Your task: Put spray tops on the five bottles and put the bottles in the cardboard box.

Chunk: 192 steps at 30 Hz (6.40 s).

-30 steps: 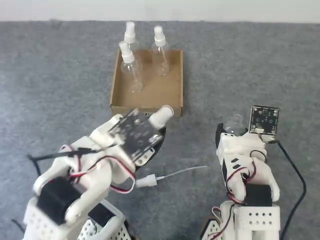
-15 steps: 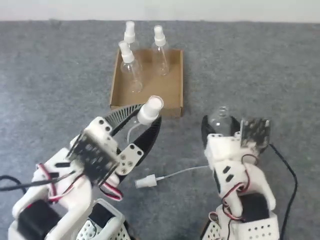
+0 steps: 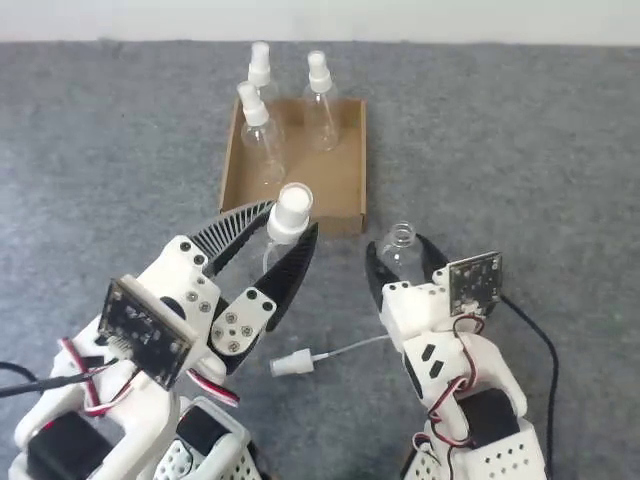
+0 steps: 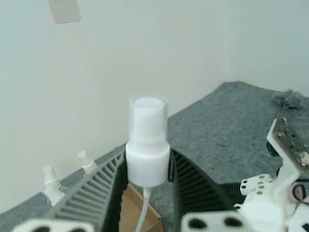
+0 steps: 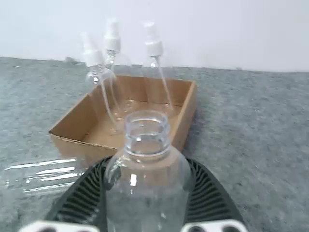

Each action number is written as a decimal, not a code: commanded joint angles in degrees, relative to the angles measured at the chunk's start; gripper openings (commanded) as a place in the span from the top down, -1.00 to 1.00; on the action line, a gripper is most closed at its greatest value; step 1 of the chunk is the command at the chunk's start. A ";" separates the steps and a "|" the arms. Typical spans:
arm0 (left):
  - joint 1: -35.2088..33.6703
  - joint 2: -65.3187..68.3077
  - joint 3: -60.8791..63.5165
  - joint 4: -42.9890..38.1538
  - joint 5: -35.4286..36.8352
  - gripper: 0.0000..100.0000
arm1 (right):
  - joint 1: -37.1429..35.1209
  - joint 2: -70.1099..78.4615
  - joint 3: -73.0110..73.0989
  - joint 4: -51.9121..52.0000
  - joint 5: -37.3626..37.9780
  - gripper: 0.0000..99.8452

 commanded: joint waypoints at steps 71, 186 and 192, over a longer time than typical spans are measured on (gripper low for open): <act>0.00 -0.26 20.79 -36.40 17.76 0.98 | -11.03 -0.84 7.91 -9.71 12.84 0.96; 4.22 -0.26 37.67 -35.87 11.08 0.79 | -7.25 -0.84 8.00 -9.45 22.86 0.99; 4.22 -0.26 37.32 -34.64 11.52 0.62 | -7.16 -0.66 8.00 -9.45 22.86 0.99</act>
